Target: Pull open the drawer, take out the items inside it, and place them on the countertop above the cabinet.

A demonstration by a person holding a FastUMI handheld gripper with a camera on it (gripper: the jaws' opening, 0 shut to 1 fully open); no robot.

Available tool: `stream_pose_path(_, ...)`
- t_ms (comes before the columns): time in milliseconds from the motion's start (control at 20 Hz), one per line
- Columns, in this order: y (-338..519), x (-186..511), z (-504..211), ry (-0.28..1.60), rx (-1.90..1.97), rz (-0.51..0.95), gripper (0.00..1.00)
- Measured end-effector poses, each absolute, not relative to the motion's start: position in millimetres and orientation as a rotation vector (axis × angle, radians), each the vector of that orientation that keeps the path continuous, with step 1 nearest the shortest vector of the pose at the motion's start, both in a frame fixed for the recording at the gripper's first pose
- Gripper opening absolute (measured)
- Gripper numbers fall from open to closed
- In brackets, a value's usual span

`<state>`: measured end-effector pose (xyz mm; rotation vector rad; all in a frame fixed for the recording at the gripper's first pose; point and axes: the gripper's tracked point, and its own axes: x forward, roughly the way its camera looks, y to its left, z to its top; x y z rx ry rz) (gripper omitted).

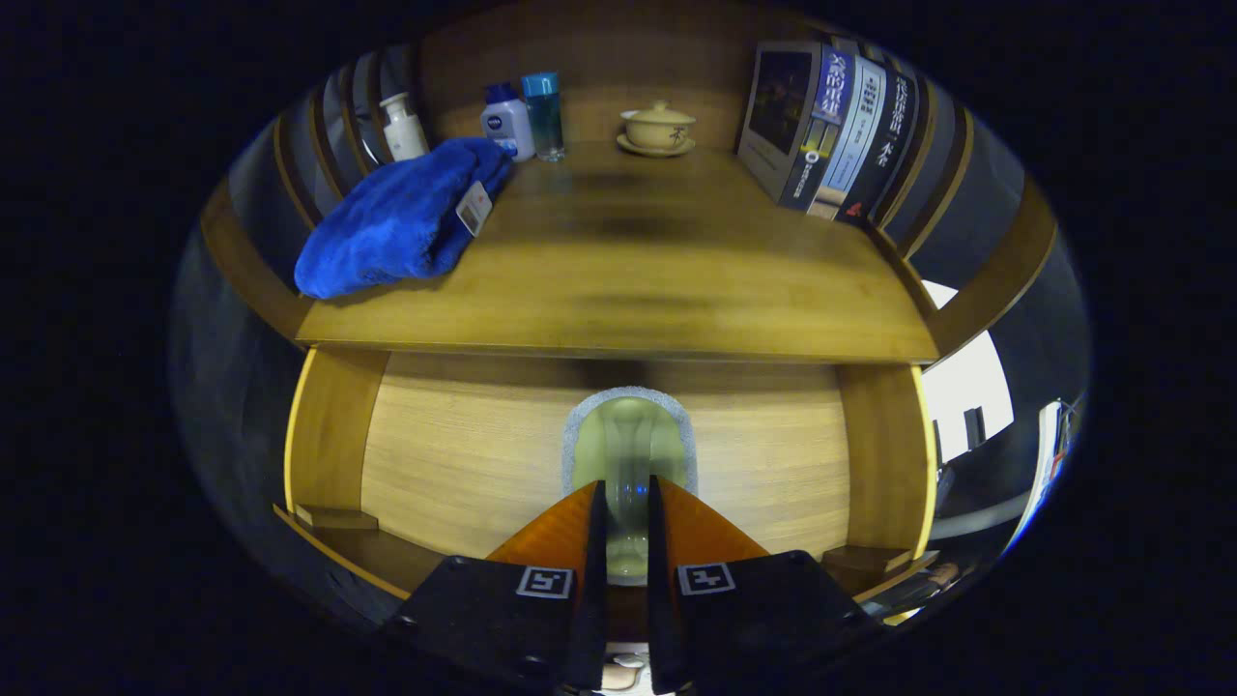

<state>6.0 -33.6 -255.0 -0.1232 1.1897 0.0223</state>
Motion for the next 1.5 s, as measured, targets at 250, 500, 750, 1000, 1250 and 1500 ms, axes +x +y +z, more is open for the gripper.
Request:
stream_pose_path(250,-43,21,-207,1.146,-0.155,0.016,0.26)
stream_pose_path(500,-38,67,-174,1.099,-0.163,0.004,0.26)
stream_pose_path(750,-26,126,-166,1.084,-0.197,0.007,0.26)
stream_pose_path(1000,-18,182,-195,1.093,-0.193,-0.014,0.26)
stream_pose_path(1250,-16,206,-235,1.123,-0.184,-0.049,0.26)
stream_pose_path(1500,-12,208,-232,1.092,-0.194,-0.056,0.30)
